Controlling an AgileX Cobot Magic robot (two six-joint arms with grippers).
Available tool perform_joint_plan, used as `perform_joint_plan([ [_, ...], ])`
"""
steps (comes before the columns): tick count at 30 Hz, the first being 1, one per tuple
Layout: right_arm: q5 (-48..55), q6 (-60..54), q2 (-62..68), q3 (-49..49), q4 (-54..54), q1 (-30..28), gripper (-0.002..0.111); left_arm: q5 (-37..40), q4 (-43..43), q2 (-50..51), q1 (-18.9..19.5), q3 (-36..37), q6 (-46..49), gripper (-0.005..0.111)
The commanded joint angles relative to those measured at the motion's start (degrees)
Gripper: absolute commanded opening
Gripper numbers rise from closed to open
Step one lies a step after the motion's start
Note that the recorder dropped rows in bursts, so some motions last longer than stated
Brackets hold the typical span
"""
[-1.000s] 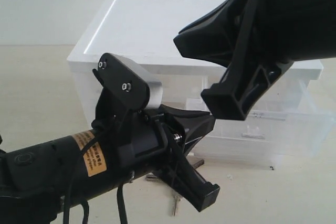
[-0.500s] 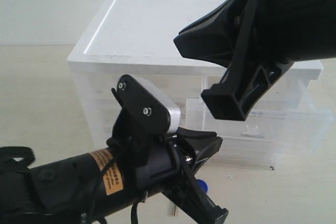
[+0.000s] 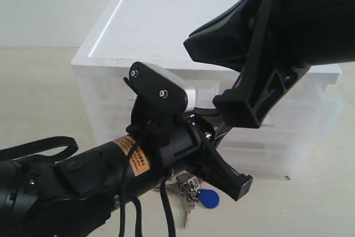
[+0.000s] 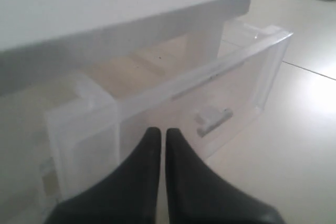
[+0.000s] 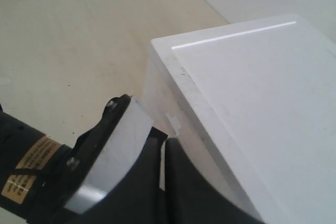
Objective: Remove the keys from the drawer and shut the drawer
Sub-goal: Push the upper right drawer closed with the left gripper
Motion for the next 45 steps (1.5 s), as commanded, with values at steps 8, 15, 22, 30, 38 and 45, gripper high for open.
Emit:
perform_joint_plan([
  [8,0.23,0.01,-0.56,-0.25,0.00,-0.06,0.000,0.42,-5.12,0.11,4.09,-2.18,5.07,0.005],
  [15,0.23,-0.12,-0.56,-0.25,0.00,-0.06,0.000,1.38,-4.09,1.74,-0.46,-2.04,6.40,0.005],
  [22,0.43,0.16,-0.56,-0.25,0.00,-0.06,0.000,-0.56,-9.44,6.70,0.66,-3.67,9.65,0.005],
  [30,0.43,0.05,-0.56,-0.25,0.00,-0.06,0.000,-0.17,-9.64,6.93,2.93,-6.11,9.64,0.005],
  [38,0.61,0.05,-0.56,-0.25,0.00,-0.06,0.000,2.66,-7.71,6.28,-0.76,-4.75,9.42,0.005],
  [45,1.51,0.05,-9.36,-0.25,-1.67,-0.06,0.000,-2.43,-13.70,-3.58,-7.57,5.37,12.15,0.005],
])
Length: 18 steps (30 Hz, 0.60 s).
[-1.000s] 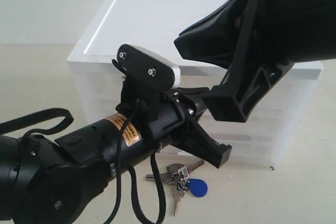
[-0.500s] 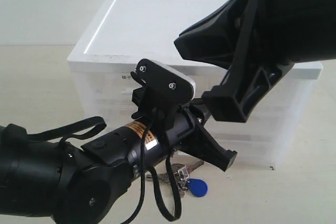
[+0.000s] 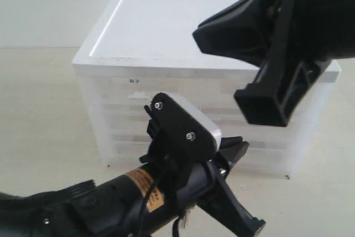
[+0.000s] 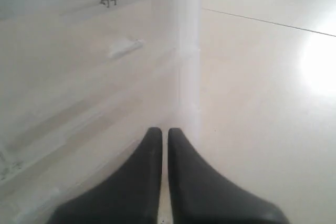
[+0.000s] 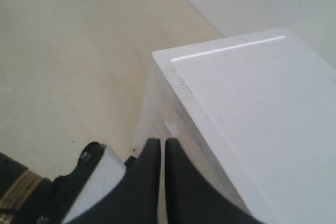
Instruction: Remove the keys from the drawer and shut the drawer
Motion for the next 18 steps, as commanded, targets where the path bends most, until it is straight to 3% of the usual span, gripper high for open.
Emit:
perform_joint_plan([
  [1,0.75,-0.07,-7.25,-0.25,-1.71,-0.06,0.000,-1.06,-3.51,-7.90,-0.71,6.03,1.62,0.005],
  [8,-2.96,-0.56,-24.85,5.58,-3.34,-0.06,0.000,2.34,-3.91,-32.92,-0.71,16.65,1.50,0.005],
  [18,-4.54,-2.22,-46.18,15.73,-3.34,-0.06,0.000,14.98,-3.76,-60.43,-0.71,19.13,6.15,0.005],
])
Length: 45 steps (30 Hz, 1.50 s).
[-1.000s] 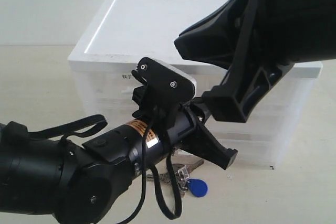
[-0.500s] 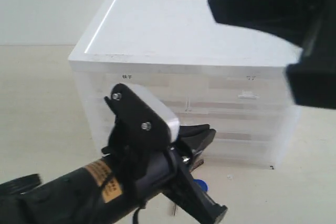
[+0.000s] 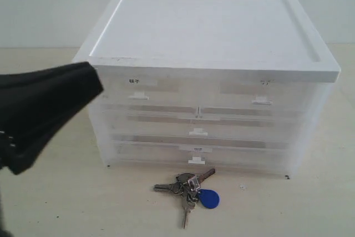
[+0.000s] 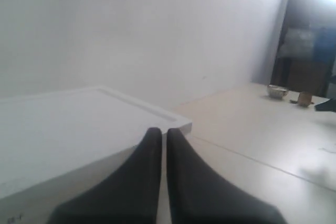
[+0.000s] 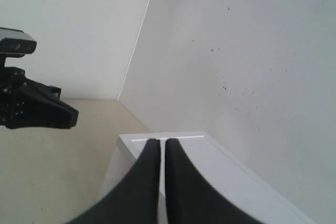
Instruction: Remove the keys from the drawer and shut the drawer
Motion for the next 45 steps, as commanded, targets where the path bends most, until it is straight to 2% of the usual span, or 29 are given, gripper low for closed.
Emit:
perform_joint_plan([
  [1,-0.64,-0.51,-8.05,2.55,-0.30,-0.06,0.000,6.08,-0.43,-9.14,-0.24,0.41,1.85,0.005],
  [5,1.20,1.49,-14.35,4.38,-0.30,-0.06,0.000,11.89,-0.43,-17.27,-0.24,0.41,4.44,0.005],
  [10,7.46,3.56,-14.85,6.24,-1.25,-0.17,0.000,17.51,-0.43,-25.55,-0.13,0.41,5.25,0.005],
  [18,7.08,5.44,-14.85,6.90,-1.67,-0.17,0.000,23.61,-0.43,-34.16,-0.13,0.52,5.25,0.005],
  [25,6.36,9.39,-14.85,6.90,-2.25,-0.17,0.000,24.83,-0.43,-36.43,-0.13,0.52,5.25,0.005],
  [45,8.95,9.52,-14.85,6.90,-3.88,-0.17,0.000,24.83,-0.43,-36.43,-0.03,0.75,5.25,0.005],
])
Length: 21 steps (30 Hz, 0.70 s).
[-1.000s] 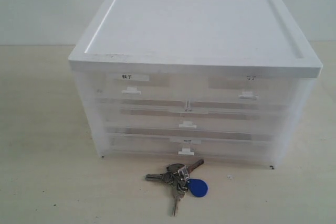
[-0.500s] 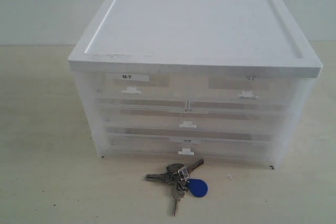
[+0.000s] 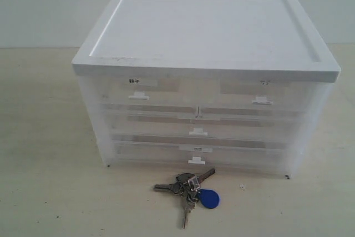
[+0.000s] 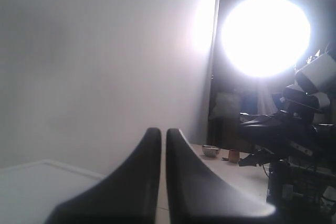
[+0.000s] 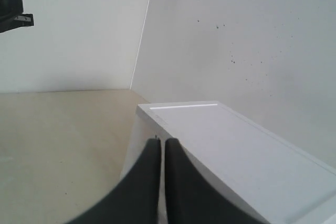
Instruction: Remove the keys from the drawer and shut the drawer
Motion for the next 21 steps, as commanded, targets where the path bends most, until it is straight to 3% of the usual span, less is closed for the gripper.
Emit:
perform_joint_plan([
  [1,0.08,0.12,-0.18,0.00,-0.14,-0.17,0.000,0.33,-0.29,-0.22,-0.04,0.90,0.20,0.005],
  [5,0.08,0.12,-0.18,0.00,-0.14,-0.17,0.000,-0.60,3.48,-0.43,0.63,2.56,0.00,0.005],
  [10,0.08,0.12,-0.18,0.00,-0.14,-0.17,0.000,-0.61,9.30,-0.43,8.58,6.92,-10.39,0.005],
  [17,0.08,0.12,-0.18,0.00,-0.14,-0.17,0.000,-7.47,16.51,-0.43,28.17,16.73,-27.27,0.005],
  [21,0.08,0.12,-0.18,0.00,-0.14,-0.17,0.000,-3.59,23.69,-0.43,42.32,17.61,-40.90,0.005],
])
